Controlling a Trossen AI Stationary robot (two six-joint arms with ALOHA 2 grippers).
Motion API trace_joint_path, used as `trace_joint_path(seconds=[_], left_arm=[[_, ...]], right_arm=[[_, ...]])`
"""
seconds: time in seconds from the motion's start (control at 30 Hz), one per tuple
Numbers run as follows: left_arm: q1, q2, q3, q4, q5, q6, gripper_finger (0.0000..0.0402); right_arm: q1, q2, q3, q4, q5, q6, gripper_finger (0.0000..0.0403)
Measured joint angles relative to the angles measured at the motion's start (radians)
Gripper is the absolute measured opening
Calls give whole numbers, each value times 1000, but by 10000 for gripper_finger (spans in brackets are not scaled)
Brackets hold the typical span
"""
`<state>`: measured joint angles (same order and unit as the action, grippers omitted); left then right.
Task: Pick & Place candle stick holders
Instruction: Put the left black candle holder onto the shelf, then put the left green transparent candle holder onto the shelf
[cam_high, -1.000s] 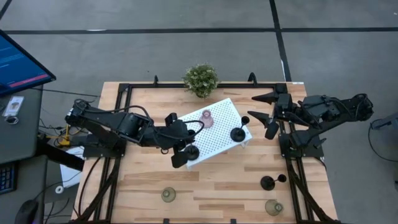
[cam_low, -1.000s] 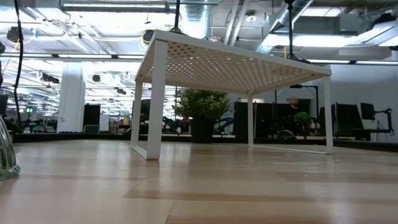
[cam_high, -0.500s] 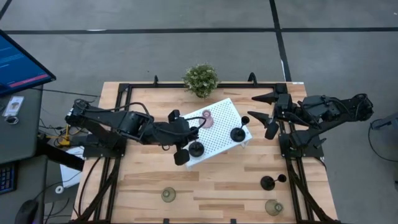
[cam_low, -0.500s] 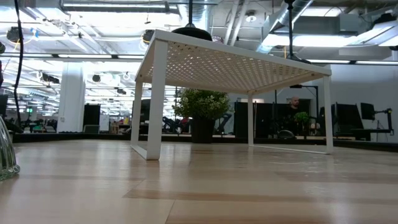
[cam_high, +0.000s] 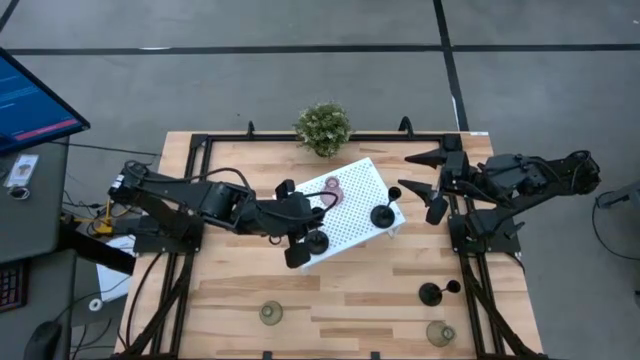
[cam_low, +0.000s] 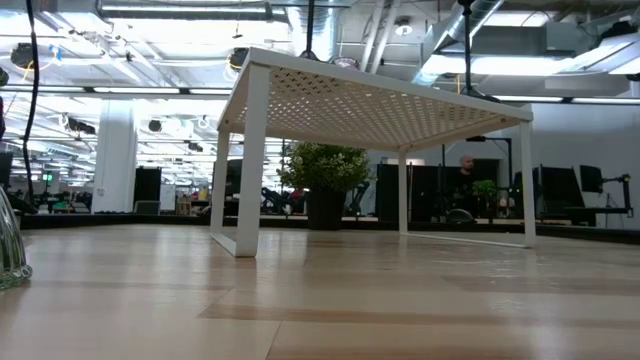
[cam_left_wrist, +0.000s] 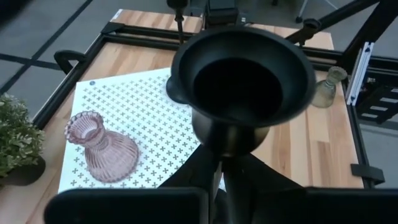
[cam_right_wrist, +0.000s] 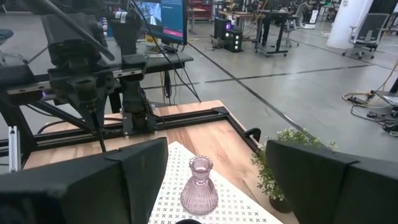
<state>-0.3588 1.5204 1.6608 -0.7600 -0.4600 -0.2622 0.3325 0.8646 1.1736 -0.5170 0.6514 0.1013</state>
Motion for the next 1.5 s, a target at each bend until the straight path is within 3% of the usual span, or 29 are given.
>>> trace_joint_path(seconds=[0.37, 0.73, 0.93, 1.27, 1.5], left_arm=[[0, -6, 0, -8, 4, 4, 23], [0, -7, 0, -4, 9, 4, 64], [-10, -7, 0, -4, 5, 90, 104], [-17, -14, 0, -10, 6, 94, 204], [-17, -66, 0, -41, 6, 91, 244]], right_arm=[[0, 0, 0, -4, 0, 5, 265], [0, 0, 0, -3, 0, 5, 265], [12, 0, 0, -3, 0, 5, 265], [34, 0, 0, -3, 0, 4, 265], [34, 0, 0, -3, 0, 4, 265]])
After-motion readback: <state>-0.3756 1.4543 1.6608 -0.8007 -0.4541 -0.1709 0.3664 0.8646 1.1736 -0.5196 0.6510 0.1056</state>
